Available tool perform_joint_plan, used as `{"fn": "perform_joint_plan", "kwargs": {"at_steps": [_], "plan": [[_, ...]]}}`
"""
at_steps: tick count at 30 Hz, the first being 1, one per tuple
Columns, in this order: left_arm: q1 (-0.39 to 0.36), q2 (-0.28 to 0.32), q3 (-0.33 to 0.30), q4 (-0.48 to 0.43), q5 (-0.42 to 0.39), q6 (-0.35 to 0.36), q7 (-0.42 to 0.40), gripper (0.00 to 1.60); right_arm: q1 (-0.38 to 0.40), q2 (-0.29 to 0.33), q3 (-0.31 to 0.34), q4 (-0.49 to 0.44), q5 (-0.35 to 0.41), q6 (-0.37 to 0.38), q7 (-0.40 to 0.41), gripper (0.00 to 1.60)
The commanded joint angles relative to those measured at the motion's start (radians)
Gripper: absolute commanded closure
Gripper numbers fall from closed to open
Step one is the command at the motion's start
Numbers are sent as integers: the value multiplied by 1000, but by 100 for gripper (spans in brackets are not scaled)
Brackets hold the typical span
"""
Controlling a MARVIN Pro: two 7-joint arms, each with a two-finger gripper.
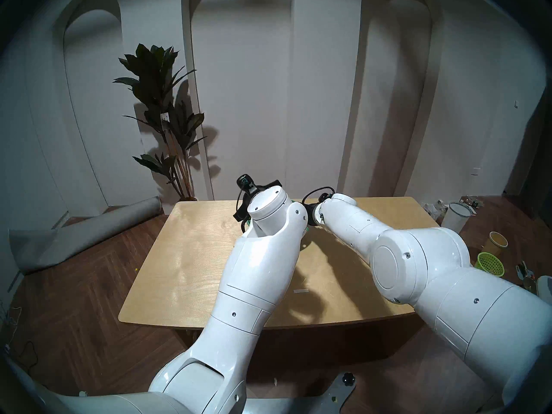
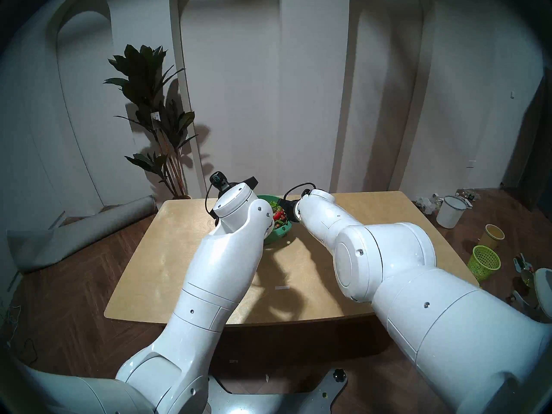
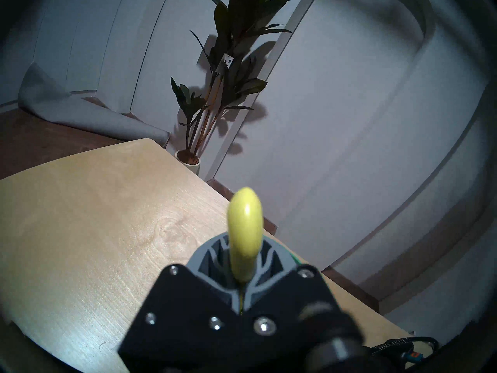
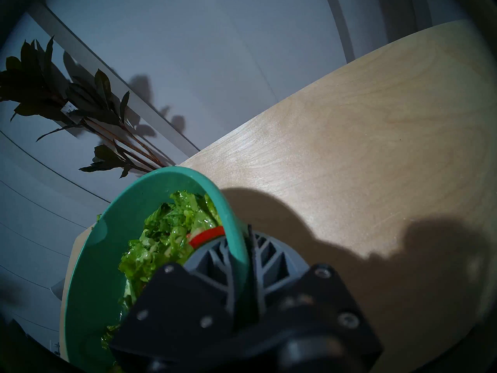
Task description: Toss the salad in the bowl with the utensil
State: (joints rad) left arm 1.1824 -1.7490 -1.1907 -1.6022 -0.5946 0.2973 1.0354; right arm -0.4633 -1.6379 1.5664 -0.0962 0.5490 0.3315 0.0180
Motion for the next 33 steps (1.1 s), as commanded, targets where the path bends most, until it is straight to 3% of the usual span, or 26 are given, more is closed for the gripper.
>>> {"fn": "perform_joint_plan", "kwargs": {"at_steps": [1, 6, 15, 24, 33], "plan": [[49, 103, 32, -74, 1, 72, -83, 160, 36, -2, 2, -37, 2, -13, 9, 131], [32, 145, 29, -38, -13, 82, -168, 160, 35, -2, 2, -38, 2, -14, 9, 131], [-59, 141, 19, 78, -45, 70, -275, 160, 36, -2, 2, -36, 2, -13, 9, 131], [-136, 136, 28, 233, -56, 44, -363, 160, 36, -2, 2, -36, 2, -13, 9, 131], [-203, 146, 73, 421, -18, -8, -444, 160, 36, -2, 2, -36, 2, -13, 9, 131]]}}
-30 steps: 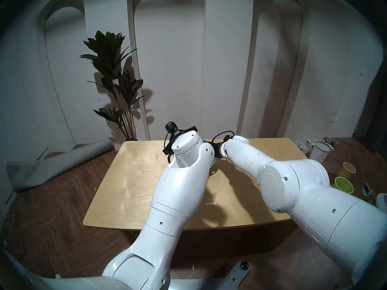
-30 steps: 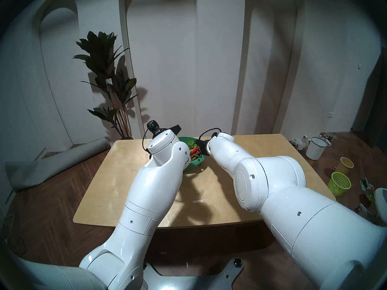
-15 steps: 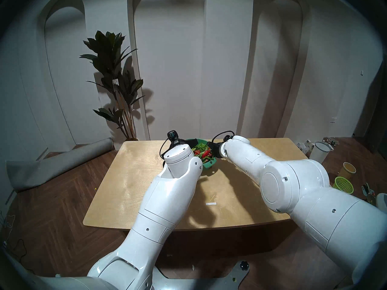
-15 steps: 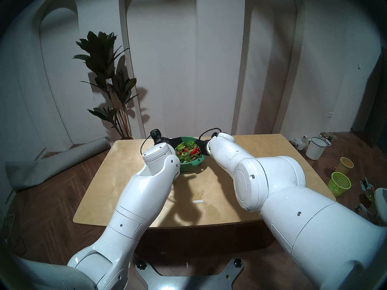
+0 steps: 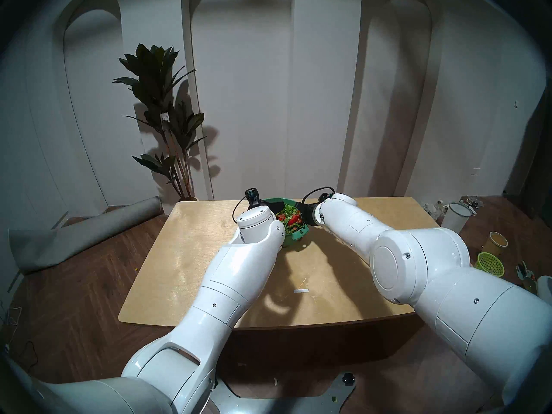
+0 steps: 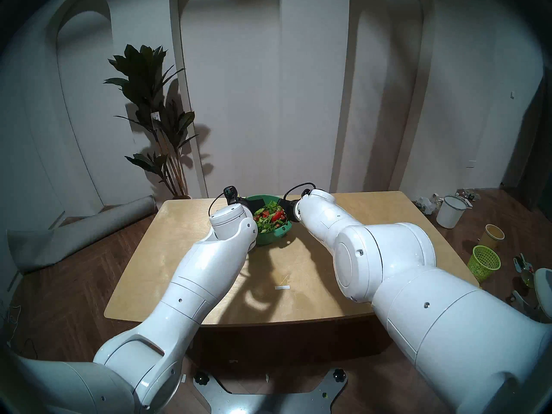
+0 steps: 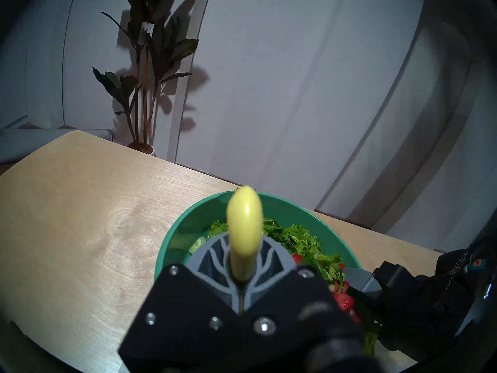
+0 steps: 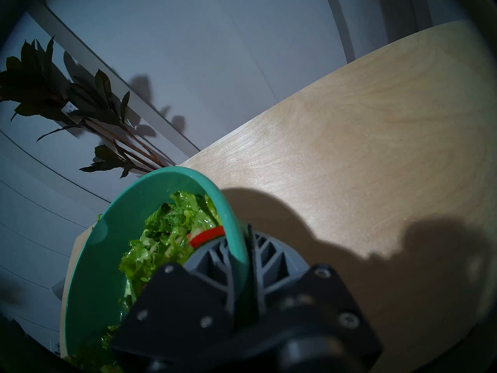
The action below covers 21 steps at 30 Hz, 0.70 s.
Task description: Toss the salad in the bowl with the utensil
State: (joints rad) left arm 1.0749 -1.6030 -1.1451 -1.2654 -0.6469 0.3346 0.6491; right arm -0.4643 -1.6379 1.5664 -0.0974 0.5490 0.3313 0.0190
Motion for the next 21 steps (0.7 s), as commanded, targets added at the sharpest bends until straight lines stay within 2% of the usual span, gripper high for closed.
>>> {"fn": "perform_joint_plan", "kwargs": {"at_steps": [1, 14, 21], "plan": [[-100, -1, 30, 99, 36, -51, -65, 160, 37, -2, 2, -35, 2, -13, 8, 131], [-175, -31, 62, 322, 48, -109, -151, 160, 36, -2, 2, -36, 2, -13, 8, 131], [-201, -54, 55, 388, 26, -113, -200, 160, 36, -2, 2, -37, 2, -13, 8, 131]]}}
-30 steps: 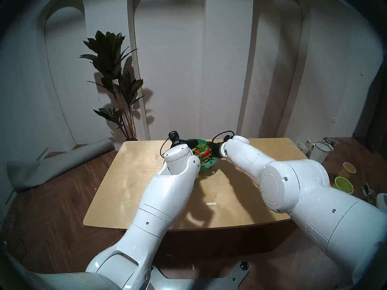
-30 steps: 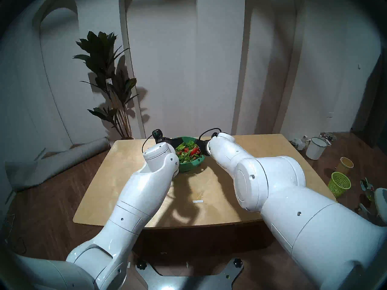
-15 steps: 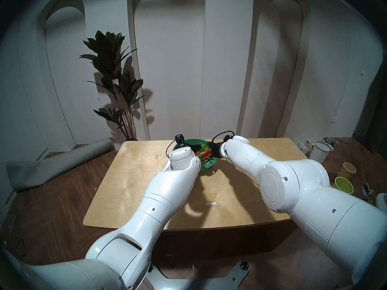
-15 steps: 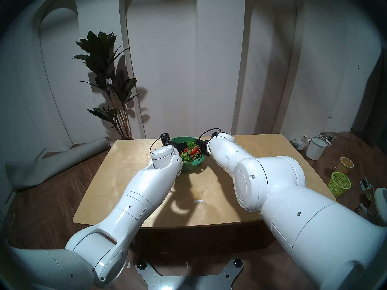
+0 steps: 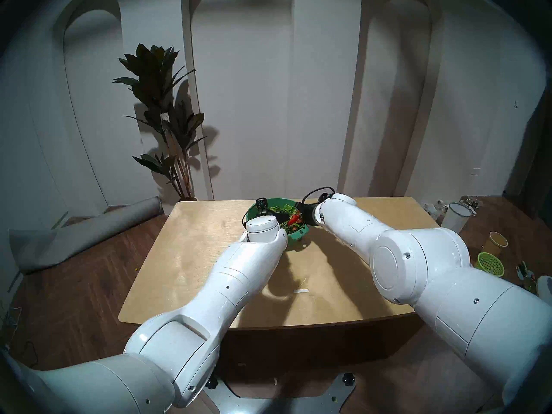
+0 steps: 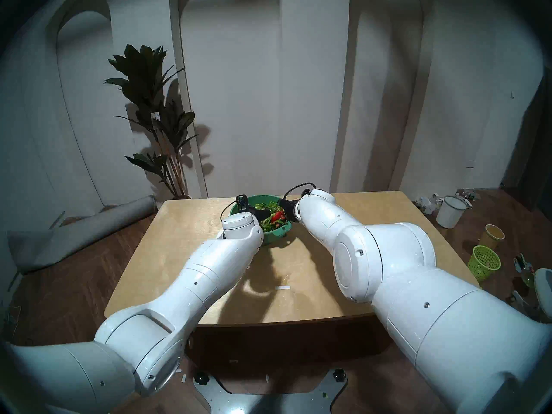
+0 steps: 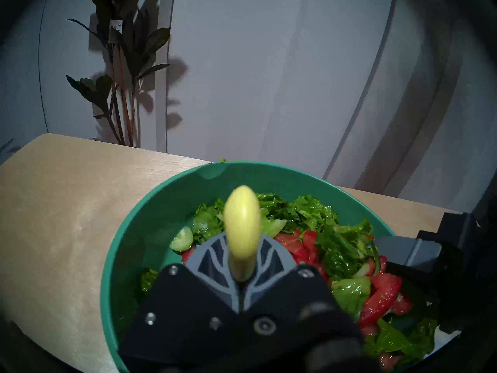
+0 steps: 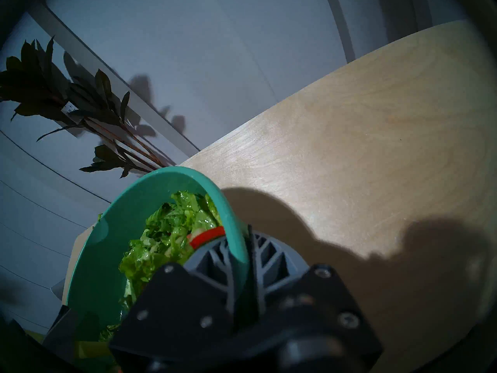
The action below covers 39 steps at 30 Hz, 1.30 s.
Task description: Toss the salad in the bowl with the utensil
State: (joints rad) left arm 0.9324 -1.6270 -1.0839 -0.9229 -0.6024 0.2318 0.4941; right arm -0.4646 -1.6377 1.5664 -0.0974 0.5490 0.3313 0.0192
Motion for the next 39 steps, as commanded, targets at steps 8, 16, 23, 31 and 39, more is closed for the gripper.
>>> {"fn": "perform_joint_plan", "kwargs": {"at_steps": [8, 16, 23, 31, 39], "plan": [[-81, -47, -46, 68, -77, 17, -73, 160, 36, -2, 2, -37, 2, -13, 8, 131], [-84, -55, -80, 46, -123, 54, -85, 160, 36, -2, 2, -37, 2, -13, 8, 131], [-78, -62, -95, 1, -147, 79, -86, 160, 37, -2, 2, -36, 2, -13, 8, 131], [-63, -49, -66, -73, -123, 77, -90, 160, 37, -2, 2, -35, 2, -13, 7, 131], [-19, -5, 32, -167, -9, -10, -83, 160, 38, -2, 2, -34, 2, -12, 7, 131]]}}
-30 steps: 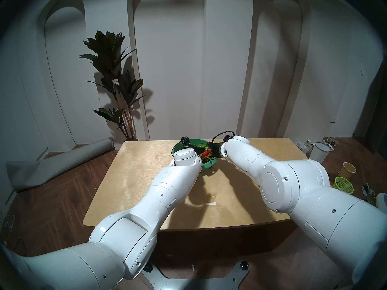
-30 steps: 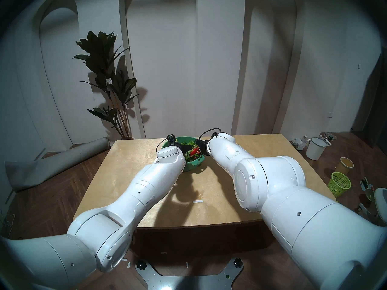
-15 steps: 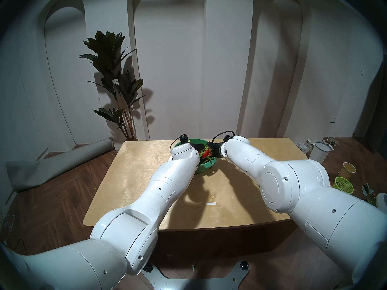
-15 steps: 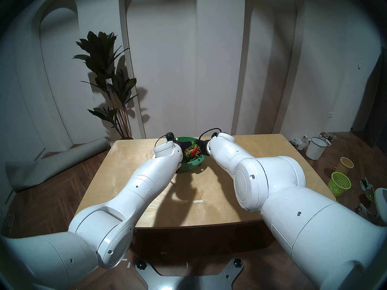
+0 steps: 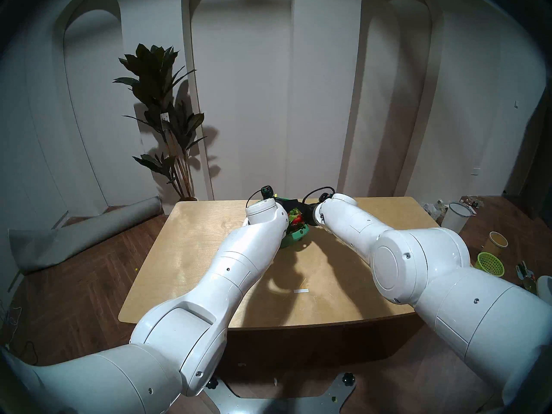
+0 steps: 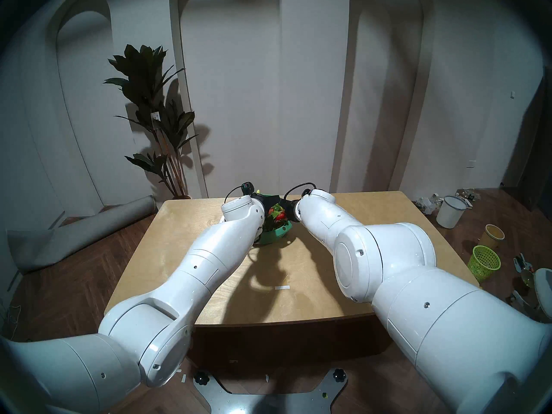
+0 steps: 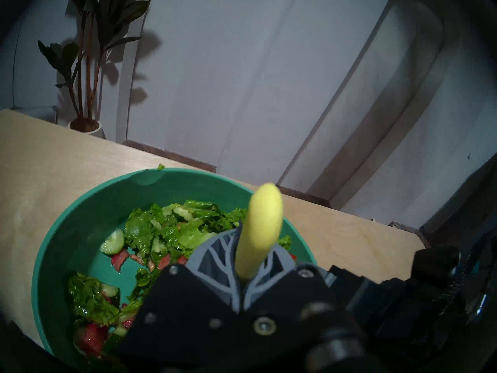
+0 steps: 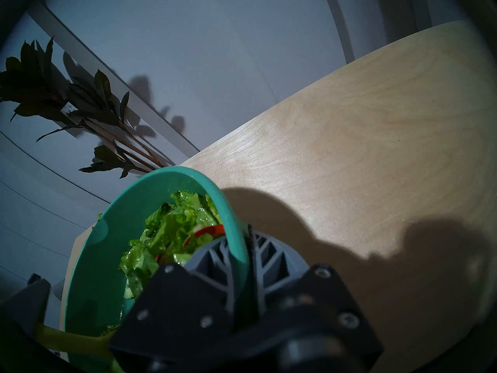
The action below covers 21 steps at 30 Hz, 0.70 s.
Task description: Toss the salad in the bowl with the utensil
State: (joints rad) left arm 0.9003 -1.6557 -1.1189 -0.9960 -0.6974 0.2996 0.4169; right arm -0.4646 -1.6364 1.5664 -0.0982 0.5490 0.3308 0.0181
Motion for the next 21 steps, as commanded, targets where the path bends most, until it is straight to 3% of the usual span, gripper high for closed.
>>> {"fn": "perform_joint_plan", "kwargs": {"at_steps": [1, 7, 21], "plan": [[29, 36, 83, -120, 107, -97, -3, 160, 38, -3, 2, -33, 2, -12, 8, 131], [77, 81, 138, -181, 194, -183, 12, 160, 37, -3, 2, -34, 2, -13, 8, 131], [173, 160, 183, -301, 272, -299, 22, 160, 36, -3, 2, -36, 2, -13, 9, 131]]}}
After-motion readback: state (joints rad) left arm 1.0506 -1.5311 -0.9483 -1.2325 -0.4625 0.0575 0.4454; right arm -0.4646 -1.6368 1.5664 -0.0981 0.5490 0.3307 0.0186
